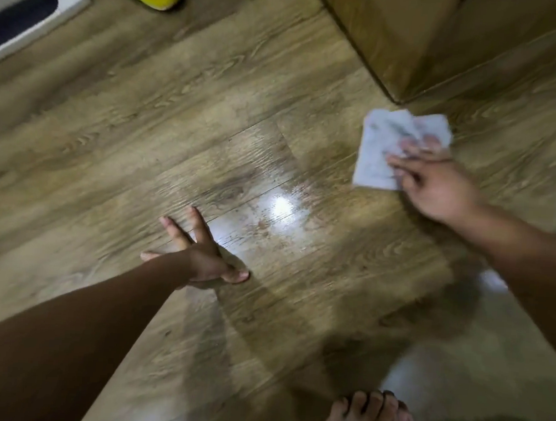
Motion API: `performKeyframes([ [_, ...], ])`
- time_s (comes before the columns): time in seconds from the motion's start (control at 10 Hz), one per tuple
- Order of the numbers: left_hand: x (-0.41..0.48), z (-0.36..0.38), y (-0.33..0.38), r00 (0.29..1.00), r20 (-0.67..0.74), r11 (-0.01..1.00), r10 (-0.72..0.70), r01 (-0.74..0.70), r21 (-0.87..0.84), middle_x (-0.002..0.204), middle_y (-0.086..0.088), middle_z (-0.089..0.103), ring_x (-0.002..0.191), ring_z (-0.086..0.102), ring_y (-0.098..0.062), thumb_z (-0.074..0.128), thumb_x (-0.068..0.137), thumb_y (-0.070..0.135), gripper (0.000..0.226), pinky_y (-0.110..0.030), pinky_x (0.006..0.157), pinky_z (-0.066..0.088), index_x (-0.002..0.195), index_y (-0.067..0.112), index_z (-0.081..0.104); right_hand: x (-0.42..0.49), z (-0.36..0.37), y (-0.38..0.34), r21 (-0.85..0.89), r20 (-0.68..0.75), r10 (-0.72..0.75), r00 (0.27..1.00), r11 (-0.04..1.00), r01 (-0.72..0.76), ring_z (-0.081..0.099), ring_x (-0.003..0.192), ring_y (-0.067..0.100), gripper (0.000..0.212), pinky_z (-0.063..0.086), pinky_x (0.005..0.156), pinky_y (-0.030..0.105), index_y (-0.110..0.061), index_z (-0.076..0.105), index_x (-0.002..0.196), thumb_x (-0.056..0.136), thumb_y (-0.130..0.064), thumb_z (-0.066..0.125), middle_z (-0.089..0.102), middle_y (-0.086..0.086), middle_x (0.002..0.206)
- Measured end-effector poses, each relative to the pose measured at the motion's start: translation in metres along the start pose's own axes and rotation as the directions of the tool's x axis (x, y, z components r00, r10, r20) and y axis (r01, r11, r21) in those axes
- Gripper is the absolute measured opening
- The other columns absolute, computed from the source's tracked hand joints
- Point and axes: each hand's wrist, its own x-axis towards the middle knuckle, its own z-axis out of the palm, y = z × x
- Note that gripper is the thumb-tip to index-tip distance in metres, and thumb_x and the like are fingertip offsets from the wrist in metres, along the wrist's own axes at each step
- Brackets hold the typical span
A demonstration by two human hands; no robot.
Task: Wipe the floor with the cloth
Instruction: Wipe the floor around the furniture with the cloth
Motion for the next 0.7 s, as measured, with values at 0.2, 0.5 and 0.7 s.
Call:
performKeyframes([
  [0.2, 0.001, -0.005, -0.013, 0.993, 0.120, 0.998, -0.004, -0.005, 0.070, 0.094, -0.014, -0.072, 0.104, -0.053, -0.045, 0.084, 0.040, 0.077, 0.161, -0.080, 0.102, -0.015, 0.089, 0.045, -0.067, 0.013, 0.029, -0.058, 0.012, 0.039, 0.173, 0.984, 0.985, -0.174, 0.013, 0.148, 0.038, 0.053, 0.009, 0.121, 0.051, -0.023, 0.045, 0.144, 0.092, -0.027, 0.038, 0.031, 0.007, 0.157],
  [0.5, 0.010, -0.001, -0.006, 0.977, 0.214, 0.957, -0.018, -0.045, 0.287, 0.112, 0.001, -0.075, 0.097, -0.069, -0.040, 0.072, 0.061, 0.078, 0.140, -0.092, 0.085, -0.009, 0.148, 0.033, -0.028, 0.079, 0.061, -0.232, 0.267, 0.301, -0.367, 0.880, 0.919, 0.291, 0.022, 0.146, 0.023, 0.044, 0.016, 0.119, 0.039, -0.026, 0.054, 0.136, 0.093, -0.017, 0.047, 0.035, -0.001, 0.155],
  [0.7, 0.005, -0.002, -0.010, 0.988, 0.149, 0.986, -0.032, 0.007, 0.169, 0.092, -0.013, -0.078, 0.086, -0.074, -0.030, 0.080, 0.048, 0.077, 0.165, -0.084, 0.090, -0.019, 0.106, 0.027, -0.066, 0.133, 0.003, -0.036, 0.061, 0.134, 0.137, 0.982, 0.987, -0.146, 0.022, 0.146, 0.034, 0.052, 0.015, 0.120, 0.036, -0.014, 0.044, 0.145, 0.093, -0.005, 0.044, 0.027, 0.018, 0.157],
])
